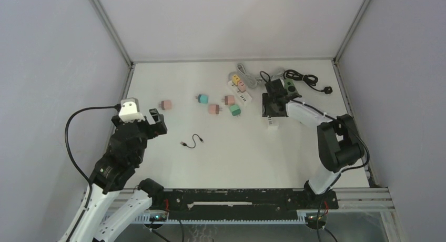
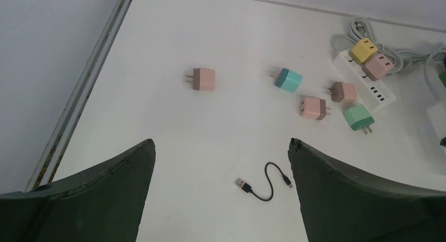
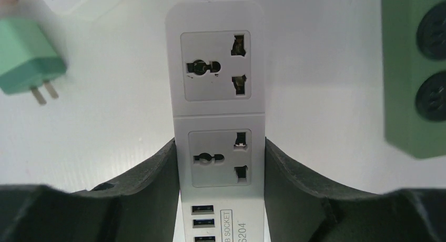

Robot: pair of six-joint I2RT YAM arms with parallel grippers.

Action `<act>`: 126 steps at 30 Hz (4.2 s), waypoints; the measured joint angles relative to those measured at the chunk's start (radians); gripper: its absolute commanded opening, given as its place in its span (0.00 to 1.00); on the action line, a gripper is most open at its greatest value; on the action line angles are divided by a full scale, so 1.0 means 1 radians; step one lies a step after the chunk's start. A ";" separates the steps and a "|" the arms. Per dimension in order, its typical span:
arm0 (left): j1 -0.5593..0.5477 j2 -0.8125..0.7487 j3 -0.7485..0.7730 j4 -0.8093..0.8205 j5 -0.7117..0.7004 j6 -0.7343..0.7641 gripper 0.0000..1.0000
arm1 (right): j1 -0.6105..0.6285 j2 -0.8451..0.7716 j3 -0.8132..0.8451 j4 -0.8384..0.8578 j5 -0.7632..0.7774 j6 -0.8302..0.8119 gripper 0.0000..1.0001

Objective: Insert the plug
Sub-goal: Move the socket to the center of the board, then pick up the plug from the center of the board.

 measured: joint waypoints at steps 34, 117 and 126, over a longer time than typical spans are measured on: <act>-0.031 0.174 -0.052 -0.037 0.259 -0.229 0.97 | 0.409 -0.237 -0.383 0.034 0.171 0.301 0.49; 0.487 1.560 0.699 -0.077 0.247 -0.586 0.65 | 0.189 -1.314 -0.916 0.379 0.193 0.127 0.94; 0.513 1.560 0.699 -0.073 0.297 -0.560 0.61 | 0.188 -1.331 -0.916 0.378 0.187 0.128 0.94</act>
